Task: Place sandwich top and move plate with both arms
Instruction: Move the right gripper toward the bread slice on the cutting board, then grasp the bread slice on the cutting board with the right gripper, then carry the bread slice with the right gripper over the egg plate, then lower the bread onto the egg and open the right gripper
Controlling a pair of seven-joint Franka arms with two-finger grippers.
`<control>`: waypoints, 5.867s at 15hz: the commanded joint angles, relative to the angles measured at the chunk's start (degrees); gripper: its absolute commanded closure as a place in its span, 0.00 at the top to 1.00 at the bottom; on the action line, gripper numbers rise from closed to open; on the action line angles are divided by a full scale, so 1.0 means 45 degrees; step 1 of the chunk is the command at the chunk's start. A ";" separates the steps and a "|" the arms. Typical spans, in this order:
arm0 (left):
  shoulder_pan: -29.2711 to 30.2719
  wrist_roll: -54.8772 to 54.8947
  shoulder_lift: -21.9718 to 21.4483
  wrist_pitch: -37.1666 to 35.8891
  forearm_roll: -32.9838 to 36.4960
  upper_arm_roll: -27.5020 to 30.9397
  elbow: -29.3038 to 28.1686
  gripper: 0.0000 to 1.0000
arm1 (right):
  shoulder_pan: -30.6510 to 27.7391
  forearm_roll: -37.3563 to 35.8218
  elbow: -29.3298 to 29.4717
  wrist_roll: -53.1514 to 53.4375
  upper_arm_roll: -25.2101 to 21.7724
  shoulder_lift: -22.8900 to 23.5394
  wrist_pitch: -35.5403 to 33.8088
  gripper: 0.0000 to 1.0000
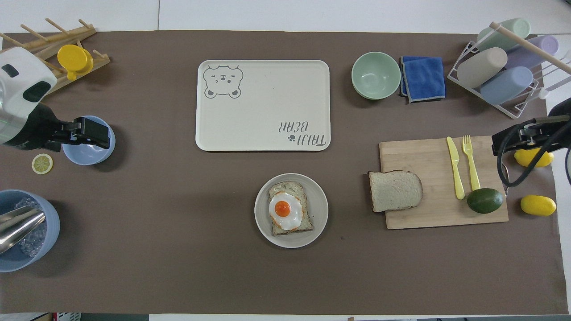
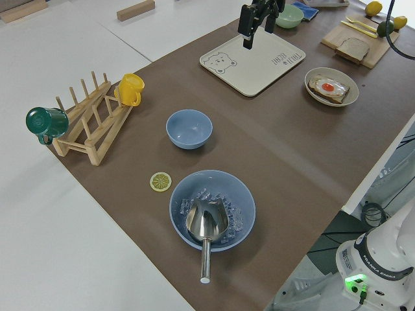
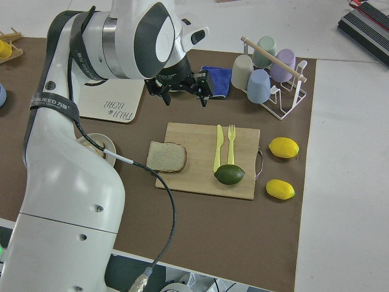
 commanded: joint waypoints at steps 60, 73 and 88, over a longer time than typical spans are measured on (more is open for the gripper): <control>0.0017 0.0050 -0.0148 -0.0038 0.0185 0.0019 -0.0114 1.00 | 0.6943 -0.4348 -0.4413 0.6503 0.0214 0.2994 0.3643 0.00; 0.0017 0.0050 -0.0148 -0.0038 0.0185 0.0019 -0.0114 1.00 | 1.0422 -0.2434 0.0045 0.8786 0.0292 0.4712 0.2135 0.00; 0.0017 0.0050 -0.0148 -0.0038 0.0185 0.0019 -0.0114 1.00 | 1.0793 -0.0794 -0.0777 0.9159 0.0311 0.4771 0.3268 0.33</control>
